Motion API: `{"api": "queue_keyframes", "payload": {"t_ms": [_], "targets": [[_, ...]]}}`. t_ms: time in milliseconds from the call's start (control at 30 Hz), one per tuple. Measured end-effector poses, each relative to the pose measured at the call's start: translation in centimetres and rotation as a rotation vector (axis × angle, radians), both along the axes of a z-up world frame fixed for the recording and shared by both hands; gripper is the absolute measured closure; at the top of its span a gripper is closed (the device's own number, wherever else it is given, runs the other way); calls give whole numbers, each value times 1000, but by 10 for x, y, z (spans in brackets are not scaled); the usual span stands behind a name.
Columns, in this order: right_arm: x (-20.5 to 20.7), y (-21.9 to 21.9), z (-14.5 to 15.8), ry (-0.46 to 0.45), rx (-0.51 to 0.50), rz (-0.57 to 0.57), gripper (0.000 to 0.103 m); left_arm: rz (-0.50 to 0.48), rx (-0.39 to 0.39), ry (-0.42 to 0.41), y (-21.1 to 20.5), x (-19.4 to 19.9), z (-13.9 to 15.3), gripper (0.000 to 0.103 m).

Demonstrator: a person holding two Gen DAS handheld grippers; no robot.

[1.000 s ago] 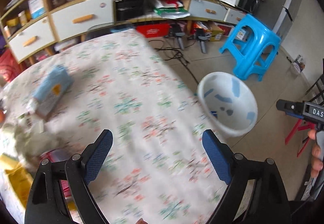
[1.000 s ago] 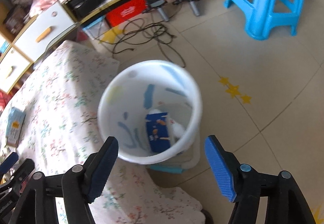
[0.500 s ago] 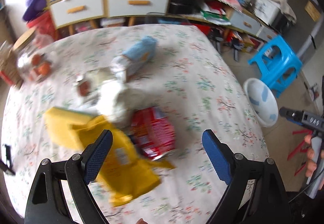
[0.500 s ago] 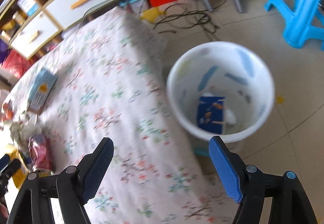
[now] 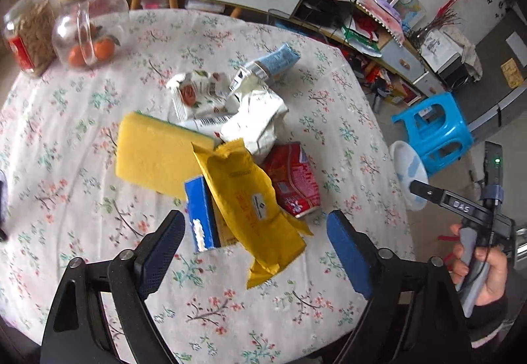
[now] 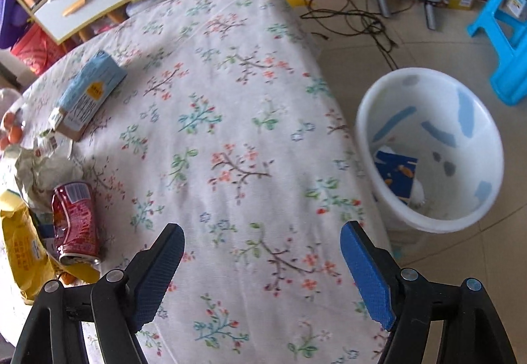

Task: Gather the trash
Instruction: 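Grasp the yellow snack bag with the left tool, then grasp the red drink can with the right tool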

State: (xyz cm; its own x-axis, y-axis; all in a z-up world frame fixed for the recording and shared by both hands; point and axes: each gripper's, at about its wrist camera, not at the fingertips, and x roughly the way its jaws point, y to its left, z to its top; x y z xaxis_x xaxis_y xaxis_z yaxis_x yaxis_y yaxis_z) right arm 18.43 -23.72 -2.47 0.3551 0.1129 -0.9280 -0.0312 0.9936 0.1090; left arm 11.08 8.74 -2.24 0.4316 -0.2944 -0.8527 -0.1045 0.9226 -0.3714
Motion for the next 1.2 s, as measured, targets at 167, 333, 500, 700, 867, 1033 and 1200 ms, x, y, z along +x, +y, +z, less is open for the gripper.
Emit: {"api": "queue_keyframes", "payload": {"t_ms": [167, 333, 500, 700, 867, 1033, 1200], "targets": [[1, 14, -4, 8, -8, 23, 21, 32, 20, -12, 7, 7, -4, 29], [2, 26, -9, 18, -14, 38, 21, 69, 33, -1, 15, 22, -16, 50], [3, 37, -12, 23, -19, 51, 21, 109, 33, -2, 23, 33, -24, 77], [6, 58, -15, 30, -12, 80, 21, 124, -7, -64, 30, 28, -9, 95], [7, 84, -18, 35, -7, 122, 21, 120, -37, -144, 33, 9, 17, 96], [8, 113, -24, 52, 19, 170, 21, 139, -19, -212, 46, -11, 39, 96], [6, 141, -32, 76, 40, 219, 21, 166, -31, -227, 67, -25, 45, 96]]}}
